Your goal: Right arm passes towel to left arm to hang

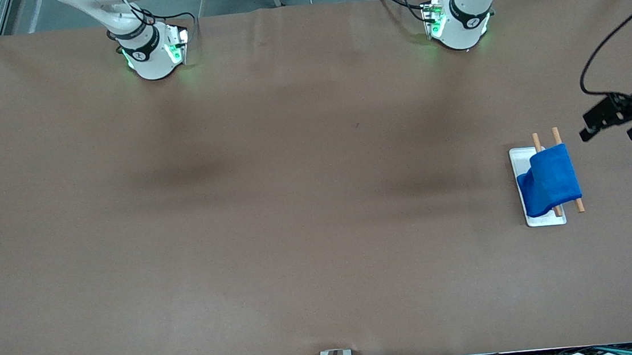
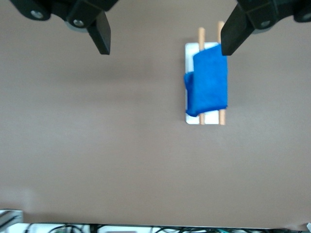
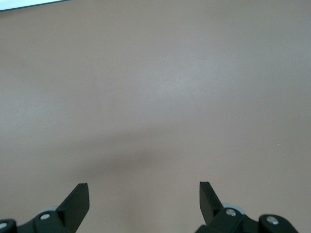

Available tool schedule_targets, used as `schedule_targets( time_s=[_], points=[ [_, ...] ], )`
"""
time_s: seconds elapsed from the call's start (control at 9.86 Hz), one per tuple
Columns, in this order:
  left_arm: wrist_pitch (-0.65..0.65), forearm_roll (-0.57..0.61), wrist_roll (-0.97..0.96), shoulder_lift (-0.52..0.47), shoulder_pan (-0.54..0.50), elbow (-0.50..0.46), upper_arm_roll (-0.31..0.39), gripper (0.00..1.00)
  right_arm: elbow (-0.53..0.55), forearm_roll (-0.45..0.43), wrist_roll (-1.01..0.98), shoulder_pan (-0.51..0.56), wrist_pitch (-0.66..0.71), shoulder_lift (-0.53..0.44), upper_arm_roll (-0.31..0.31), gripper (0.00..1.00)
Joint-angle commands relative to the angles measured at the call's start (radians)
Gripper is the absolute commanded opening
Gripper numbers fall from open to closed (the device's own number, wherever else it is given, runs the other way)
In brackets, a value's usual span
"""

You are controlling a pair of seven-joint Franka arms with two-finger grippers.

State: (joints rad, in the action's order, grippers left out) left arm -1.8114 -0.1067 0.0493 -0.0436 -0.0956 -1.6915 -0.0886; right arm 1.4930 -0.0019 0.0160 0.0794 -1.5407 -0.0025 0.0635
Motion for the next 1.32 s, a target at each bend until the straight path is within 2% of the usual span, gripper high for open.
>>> schedule_targets(
  time_s=[0.0,0.1,0.2,0.41,0.51,1.22],
  points=[
    [0.104,0.024,-0.031,-0.102,0.036,-0.05,0.004,1.0,-0.011,-0.02,0.009,0.019,0.007,0.001,-0.007,1.0],
    [0.151,0.025,-0.025,-0.111,0.056,-0.034,0.009,1.0,-0.011,-0.033,0.009,0.022,0.005,0.001,-0.008,1.0],
    [0.182,0.027,-0.022,-0.09,0.057,0.036,0.006,1.0,-0.011,-0.065,0.01,0.016,0.007,0.001,-0.01,1.0],
    [0.297,0.094,-0.057,0.016,0.063,0.186,-0.022,1.0,-0.008,-0.058,0.021,0.02,0.008,0.015,-0.01,1.0],
    [0.303,0.097,-0.104,0.031,0.063,0.202,-0.034,1.0,-0.008,-0.053,0.022,0.022,0.007,0.016,-0.01,1.0],
    [0.294,0.085,-0.138,0.007,0.097,0.13,-0.011,1.0,-0.01,-0.053,0.022,0.023,0.007,0.016,-0.008,1.0]
  ],
)
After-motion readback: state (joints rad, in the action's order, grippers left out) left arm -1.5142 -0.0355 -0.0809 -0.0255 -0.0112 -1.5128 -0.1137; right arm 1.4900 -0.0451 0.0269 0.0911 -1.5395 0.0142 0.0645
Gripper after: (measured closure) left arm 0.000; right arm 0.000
